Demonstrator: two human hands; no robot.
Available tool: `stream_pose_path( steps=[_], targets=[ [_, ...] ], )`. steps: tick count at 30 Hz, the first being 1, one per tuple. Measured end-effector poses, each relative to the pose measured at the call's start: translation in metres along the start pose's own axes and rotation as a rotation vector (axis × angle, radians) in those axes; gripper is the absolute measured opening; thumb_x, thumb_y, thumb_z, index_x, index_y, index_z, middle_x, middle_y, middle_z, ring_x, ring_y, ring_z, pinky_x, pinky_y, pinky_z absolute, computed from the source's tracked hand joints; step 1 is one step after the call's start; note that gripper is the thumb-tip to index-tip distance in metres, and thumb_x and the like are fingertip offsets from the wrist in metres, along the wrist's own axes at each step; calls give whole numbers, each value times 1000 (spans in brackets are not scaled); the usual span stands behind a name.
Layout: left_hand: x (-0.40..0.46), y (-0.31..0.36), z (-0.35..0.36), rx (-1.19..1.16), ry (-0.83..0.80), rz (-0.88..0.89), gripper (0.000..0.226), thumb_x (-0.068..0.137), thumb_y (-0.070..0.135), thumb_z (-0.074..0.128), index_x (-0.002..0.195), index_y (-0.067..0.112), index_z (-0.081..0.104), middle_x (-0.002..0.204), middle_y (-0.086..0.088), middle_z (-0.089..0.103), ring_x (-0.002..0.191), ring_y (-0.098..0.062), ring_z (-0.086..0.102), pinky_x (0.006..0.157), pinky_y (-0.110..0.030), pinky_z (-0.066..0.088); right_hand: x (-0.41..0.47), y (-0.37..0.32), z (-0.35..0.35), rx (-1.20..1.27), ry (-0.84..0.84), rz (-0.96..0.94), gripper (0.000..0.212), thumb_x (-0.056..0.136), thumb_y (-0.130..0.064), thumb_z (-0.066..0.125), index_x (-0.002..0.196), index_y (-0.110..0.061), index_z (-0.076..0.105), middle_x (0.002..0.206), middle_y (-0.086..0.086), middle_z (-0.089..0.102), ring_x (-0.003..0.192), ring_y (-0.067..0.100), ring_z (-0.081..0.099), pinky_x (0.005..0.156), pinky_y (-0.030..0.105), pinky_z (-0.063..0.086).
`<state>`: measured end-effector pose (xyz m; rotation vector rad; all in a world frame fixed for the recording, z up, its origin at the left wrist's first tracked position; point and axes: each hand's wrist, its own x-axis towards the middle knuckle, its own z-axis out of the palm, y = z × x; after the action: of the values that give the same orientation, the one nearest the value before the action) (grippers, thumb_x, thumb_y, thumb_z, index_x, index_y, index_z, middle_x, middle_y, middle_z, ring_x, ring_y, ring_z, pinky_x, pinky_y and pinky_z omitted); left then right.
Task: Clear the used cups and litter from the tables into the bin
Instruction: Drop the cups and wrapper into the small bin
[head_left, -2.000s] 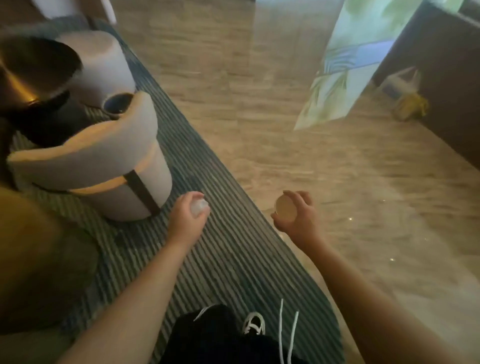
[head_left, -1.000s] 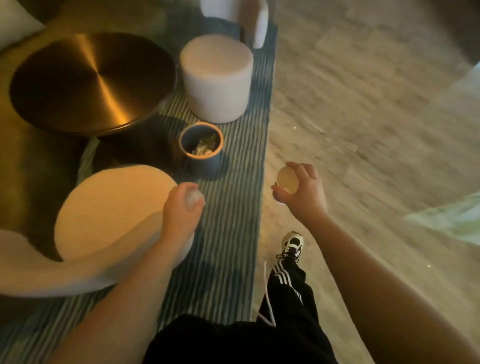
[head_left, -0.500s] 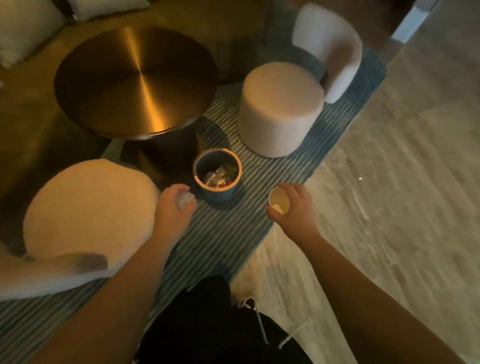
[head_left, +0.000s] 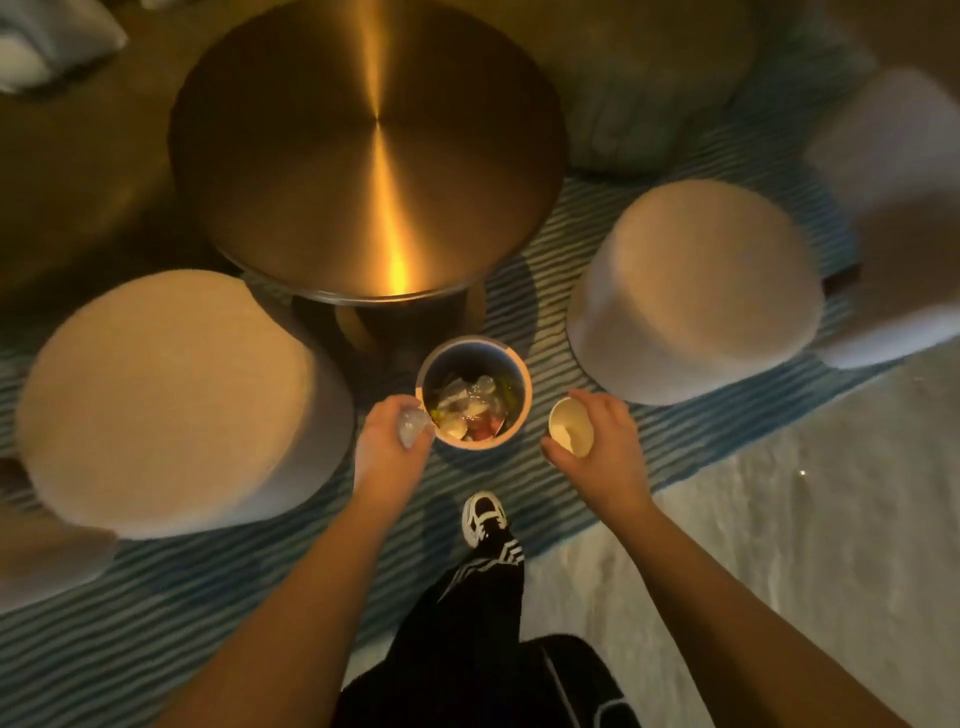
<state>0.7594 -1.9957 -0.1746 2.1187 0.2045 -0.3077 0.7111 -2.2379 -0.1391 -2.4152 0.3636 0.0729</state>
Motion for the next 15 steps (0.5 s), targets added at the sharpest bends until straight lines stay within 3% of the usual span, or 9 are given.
stream_pose_path(
  steps=[3, 8, 11, 13, 15],
  targets=[
    [43, -9, 47, -10, 23, -65, 27, 83, 16, 67, 106, 25, 57, 109, 6, 53, 95, -8, 49, 77, -17, 34, 54, 23, 17, -1, -91, -58, 58, 74, -32, 77, 125, -23, 52, 120, -1, 49, 112, 16, 44, 87, 22, 32],
    [100, -52, 127, -103, 54, -286, 27, 81, 25, 66, 103, 35, 53, 106, 11, 53, 94, -7, 53, 69, -16, 39, 127, 66, 66, -57, -149, -147, 61, 75, -32, 77, 129, -17, 51, 124, 7, 49, 114, 21, 44, 87, 26, 38],
    [128, -85, 170, -145, 26, -430, 48, 73, 38, 72, 114, 41, 47, 104, 20, 50, 94, -3, 52, 65, -12, 39, 160, 97, 104, -80, -192, -198, 60, 76, -36, 76, 127, -17, 51, 122, 6, 50, 111, 21, 46, 85, 28, 44],
    [140, -102, 192, -137, 6, -368, 66, 67, 43, 78, 124, 38, 45, 104, 26, 48, 93, 4, 49, 65, -6, 37, 176, 119, 127, -88, -220, -234, 61, 75, -41, 75, 127, -19, 51, 124, 3, 50, 112, 17, 46, 87, 28, 44],
    [145, -115, 207, -86, 29, -253, 63, 67, 39, 81, 119, 41, 46, 106, 29, 51, 97, 8, 47, 76, -4, 39, 189, 139, 145, -84, -260, -256, 60, 75, -44, 73, 126, -22, 52, 125, -2, 50, 114, 12, 45, 89, 27, 44]
  ],
)
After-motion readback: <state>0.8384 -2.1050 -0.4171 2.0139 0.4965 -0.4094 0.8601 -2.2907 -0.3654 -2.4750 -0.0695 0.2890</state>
